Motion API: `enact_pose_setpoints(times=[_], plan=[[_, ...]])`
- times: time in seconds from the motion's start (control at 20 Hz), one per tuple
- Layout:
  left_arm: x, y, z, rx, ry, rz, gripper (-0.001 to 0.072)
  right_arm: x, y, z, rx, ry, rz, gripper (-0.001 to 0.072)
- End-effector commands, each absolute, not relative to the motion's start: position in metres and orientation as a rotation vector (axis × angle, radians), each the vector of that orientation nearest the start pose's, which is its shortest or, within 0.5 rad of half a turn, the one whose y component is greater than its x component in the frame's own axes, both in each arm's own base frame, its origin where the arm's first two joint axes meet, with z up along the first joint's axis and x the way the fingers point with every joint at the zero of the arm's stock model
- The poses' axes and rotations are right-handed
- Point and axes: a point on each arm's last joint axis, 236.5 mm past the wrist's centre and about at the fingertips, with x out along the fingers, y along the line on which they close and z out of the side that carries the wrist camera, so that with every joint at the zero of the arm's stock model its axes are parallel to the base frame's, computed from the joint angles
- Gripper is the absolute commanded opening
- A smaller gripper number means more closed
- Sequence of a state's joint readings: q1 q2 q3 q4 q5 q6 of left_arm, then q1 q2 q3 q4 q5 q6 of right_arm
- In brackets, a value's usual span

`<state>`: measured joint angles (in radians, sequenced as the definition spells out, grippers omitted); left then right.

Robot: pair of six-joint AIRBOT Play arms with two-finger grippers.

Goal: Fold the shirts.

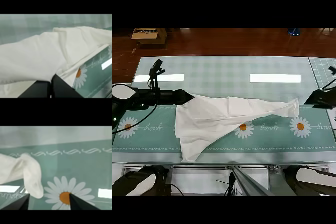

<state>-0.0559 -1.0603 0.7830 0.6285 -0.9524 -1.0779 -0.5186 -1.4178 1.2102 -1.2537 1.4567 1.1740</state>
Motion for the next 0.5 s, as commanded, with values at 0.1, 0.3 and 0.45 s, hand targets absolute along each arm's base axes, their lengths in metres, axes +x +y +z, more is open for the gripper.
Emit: enact_pose_setpoints(times=[0.1, 0.3, 0.45], plan=[[0.335, -0.176, 0.041, -0.481, 1.011, -0.636, 0.0021, 0.286, -0.046, -0.055, 0.484, 1.524, 0.340, 0.0606], [0.335, -0.176, 0.041, -0.481, 1.013, -0.636, 0.0021, 0.293, -0.039, -0.058, 0.507, 1.478, 0.359, 0.0607], [0.335, -0.176, 0.041, -0.482, 1.014, -0.636, 0.0021, 0.308, -0.047, -0.063, 0.486, 1.434, 0.290, 0.0605]])
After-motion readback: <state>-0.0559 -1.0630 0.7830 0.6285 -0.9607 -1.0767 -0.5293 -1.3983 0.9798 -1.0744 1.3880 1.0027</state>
